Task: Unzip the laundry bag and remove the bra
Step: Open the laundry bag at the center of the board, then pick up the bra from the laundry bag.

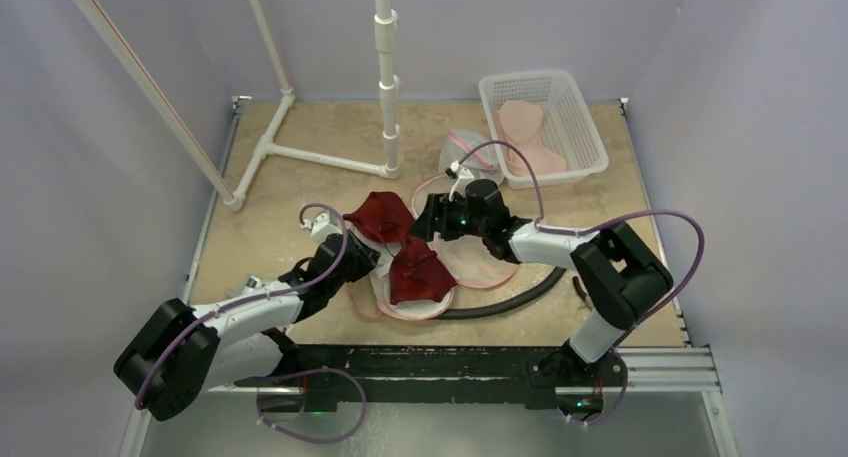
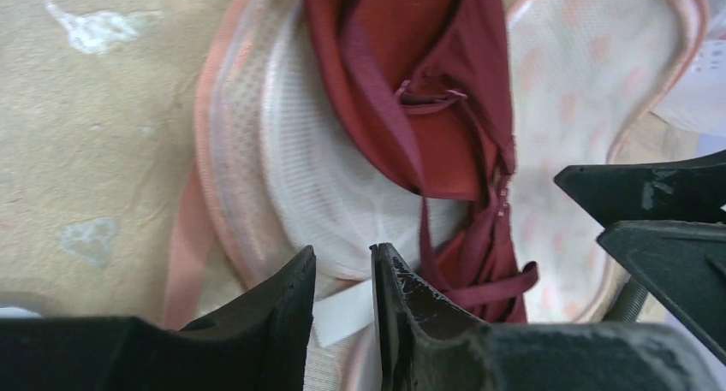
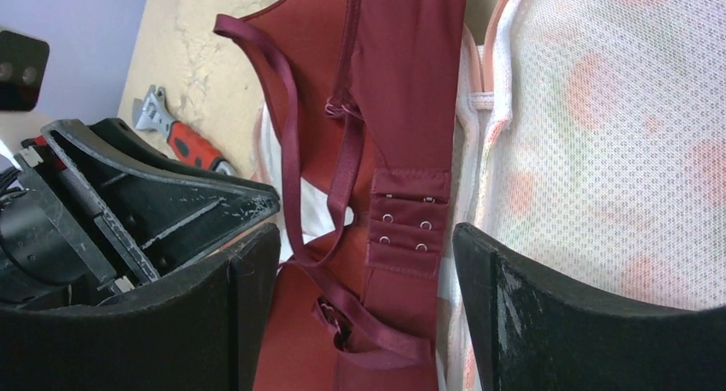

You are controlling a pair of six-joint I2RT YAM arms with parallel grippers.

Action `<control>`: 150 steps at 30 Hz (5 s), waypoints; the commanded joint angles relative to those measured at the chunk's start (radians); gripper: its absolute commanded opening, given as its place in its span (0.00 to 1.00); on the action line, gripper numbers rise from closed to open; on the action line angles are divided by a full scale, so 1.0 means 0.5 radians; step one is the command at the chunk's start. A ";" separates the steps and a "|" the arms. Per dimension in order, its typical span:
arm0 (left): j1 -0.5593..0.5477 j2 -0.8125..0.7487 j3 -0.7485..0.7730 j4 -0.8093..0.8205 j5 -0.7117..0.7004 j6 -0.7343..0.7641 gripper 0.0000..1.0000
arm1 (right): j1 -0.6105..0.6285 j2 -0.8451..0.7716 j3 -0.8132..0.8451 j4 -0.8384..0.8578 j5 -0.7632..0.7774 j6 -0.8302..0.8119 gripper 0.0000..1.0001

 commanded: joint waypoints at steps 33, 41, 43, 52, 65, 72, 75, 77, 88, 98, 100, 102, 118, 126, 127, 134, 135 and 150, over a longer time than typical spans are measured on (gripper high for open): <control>0.126 0.119 -0.341 0.250 0.055 -0.070 0.18 | -0.001 -0.139 -0.059 0.057 0.023 -0.122 0.70; 0.129 0.091 -0.349 0.215 0.043 -0.067 0.18 | 0.005 0.070 0.054 0.057 -0.018 -0.094 0.62; 0.129 0.099 -0.349 0.219 0.047 -0.067 0.18 | 0.008 0.115 0.080 0.050 -0.028 -0.093 0.61; 0.129 0.136 -0.351 0.251 0.057 -0.064 0.18 | 0.044 0.265 0.174 0.028 -0.111 -0.087 0.59; 0.129 0.215 -0.370 0.339 0.094 -0.064 0.17 | 0.111 0.307 0.235 0.105 -0.266 0.002 0.55; 0.131 0.194 -0.385 0.343 0.099 -0.070 0.17 | 0.118 0.395 0.314 -0.053 -0.063 -0.028 0.62; 0.128 0.177 -0.389 0.330 0.104 -0.070 0.17 | 0.116 0.410 0.321 -0.090 0.009 -0.024 0.64; 0.129 0.164 -0.392 0.323 0.104 -0.067 0.17 | 0.117 0.404 0.315 -0.105 0.041 -0.026 0.66; 0.131 0.114 -0.420 0.298 0.103 -0.064 0.17 | 0.116 0.426 0.312 -0.205 0.081 -0.031 0.70; 0.129 0.107 -0.405 0.266 0.098 -0.032 0.16 | 0.072 0.258 0.134 -0.087 0.073 -0.065 0.74; 0.130 0.102 -0.401 0.258 0.096 -0.028 0.16 | 0.067 0.230 0.109 -0.054 0.056 -0.067 0.75; 0.132 0.097 -0.404 0.255 0.098 -0.033 0.16 | 0.067 0.243 0.131 -0.067 0.032 -0.094 0.75; 0.129 0.124 -0.414 0.302 0.126 -0.034 0.16 | 0.078 0.484 0.253 0.128 -0.255 -0.005 0.66; 0.130 0.120 -0.410 0.304 0.128 -0.027 0.15 | 0.081 0.466 0.244 0.144 -0.286 0.011 0.41; 0.130 0.120 -0.410 0.304 0.127 -0.027 0.15 | 0.082 0.449 0.236 0.149 -0.295 0.011 0.37; 0.128 0.105 -0.424 0.298 0.123 -0.030 0.15 | 0.080 0.309 0.168 0.161 -0.365 0.030 0.18; 0.129 0.100 -0.427 0.297 0.122 -0.030 0.15 | 0.081 0.280 0.162 0.157 -0.382 0.036 0.17; 0.131 0.016 -0.453 0.230 0.092 -0.027 0.15 | 0.058 -0.076 0.140 -0.007 -0.569 0.070 0.16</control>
